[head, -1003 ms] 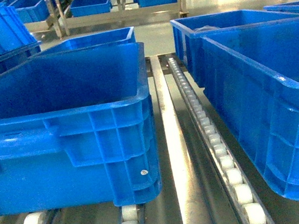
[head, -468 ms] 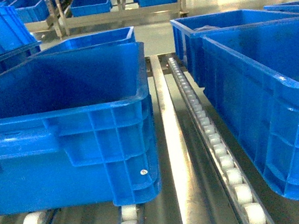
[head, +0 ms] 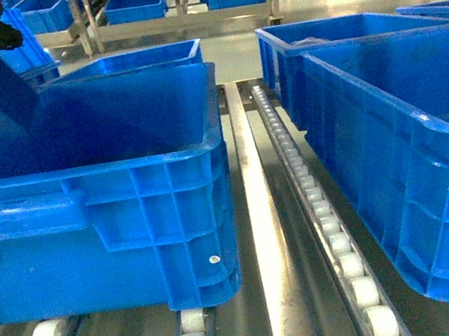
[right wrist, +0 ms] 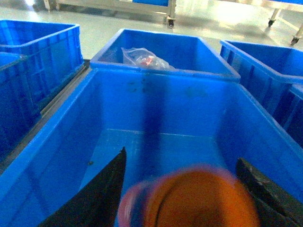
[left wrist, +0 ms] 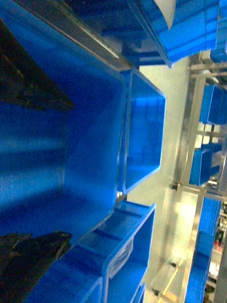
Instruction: Sort blue parts and orange caps into right shelf containers
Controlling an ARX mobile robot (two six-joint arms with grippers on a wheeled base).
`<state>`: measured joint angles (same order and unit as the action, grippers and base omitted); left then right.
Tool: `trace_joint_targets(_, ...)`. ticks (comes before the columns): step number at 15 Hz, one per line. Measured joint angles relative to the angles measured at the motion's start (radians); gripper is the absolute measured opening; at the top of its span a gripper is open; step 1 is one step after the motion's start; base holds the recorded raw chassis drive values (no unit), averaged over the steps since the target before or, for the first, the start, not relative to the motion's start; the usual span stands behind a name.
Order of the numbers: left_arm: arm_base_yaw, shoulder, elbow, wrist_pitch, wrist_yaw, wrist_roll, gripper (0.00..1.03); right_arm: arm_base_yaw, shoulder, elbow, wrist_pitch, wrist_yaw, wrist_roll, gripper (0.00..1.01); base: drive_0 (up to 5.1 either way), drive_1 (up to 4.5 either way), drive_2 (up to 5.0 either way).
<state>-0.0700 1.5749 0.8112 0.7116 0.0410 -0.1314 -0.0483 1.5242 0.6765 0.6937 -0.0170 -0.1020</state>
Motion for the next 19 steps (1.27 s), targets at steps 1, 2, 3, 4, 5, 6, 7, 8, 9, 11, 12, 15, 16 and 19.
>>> trace_joint_targets(1,-0.007,-0.002,-0.003,0.009,0.009,0.0,0.8,-0.002,-0.001,-0.001,0.016,0.01,0.0,0.73,0.0,0.0,0.0)
trace_joint_targets(2,-0.011,-0.002,-0.01,0.009,0.019,0.0,0.95,-0.005,-0.009,0.002,0.017,0.01,0.0,0.88,0.0,0.0,0.0)
trace_joint_targets(3,0.001,-0.004,-0.02,0.02,0.019,-0.008,0.98,-0.005,-0.008,0.002,0.007,0.011,0.0,1.0,0.0,0.0,0.0)
trace_joint_targets(4,0.021,-0.022,-0.042,0.029,0.024,-0.04,0.98,-0.005,-0.008,0.003,-0.016,0.02,-0.001,0.97,0.0,0.0,0.0)
trace_joint_targets(5,0.03,-0.041,-0.055,0.026,0.023,-0.078,0.98,-0.004,-0.008,0.003,-0.018,0.018,-0.001,0.98,0.0,0.0,0.0)
trace_joint_targets(6,0.028,-0.044,-0.062,0.063,-0.009,-0.066,0.94,-0.004,-0.008,-0.003,0.014,0.009,0.004,0.97,0.0,0.0,0.0)
trace_joint_targets(7,0.023,-0.082,-0.138,0.119,-0.076,0.008,0.8,-0.004,-0.022,-0.073,0.185,-0.026,0.046,0.83,0.0,0.0,0.0)
trace_joint_targets(8,0.023,-0.139,-0.229,0.147,-0.077,0.063,0.68,-0.002,-0.073,-0.157,0.24,-0.025,0.069,0.7,0.0,0.0,0.0)
trace_joint_targets(9,0.052,-0.185,-0.298,0.167,-0.044,0.092,0.55,0.03,-0.122,-0.224,0.257,0.013,0.081,0.57,0.0,0.0,0.0)
trace_joint_targets(11,0.076,-0.281,-0.427,0.193,-0.048,0.113,0.28,0.051,-0.21,-0.332,0.267,0.012,0.085,0.31,0.0,0.0,0.0)
trace_joint_targets(12,0.072,-0.323,-0.478,0.195,-0.044,0.114,0.16,0.048,-0.264,-0.384,0.266,0.014,0.087,0.16,0.0,0.0,0.0)
trace_joint_targets(15,0.07,-0.459,-0.599,0.179,-0.043,0.115,0.02,0.048,-0.407,-0.493,0.229,0.017,0.088,0.01,0.0,0.0,0.0)
trace_joint_targets(16,0.07,-0.504,-0.628,0.165,-0.042,0.115,0.02,0.048,-0.453,-0.521,0.209,0.017,0.088,0.01,0.0,0.0,0.0)
trace_joint_targets(19,0.07,-0.645,-0.702,0.094,-0.042,0.115,0.02,0.048,-0.557,-0.605,0.225,0.017,0.088,0.01,0.0,0.0,0.0)
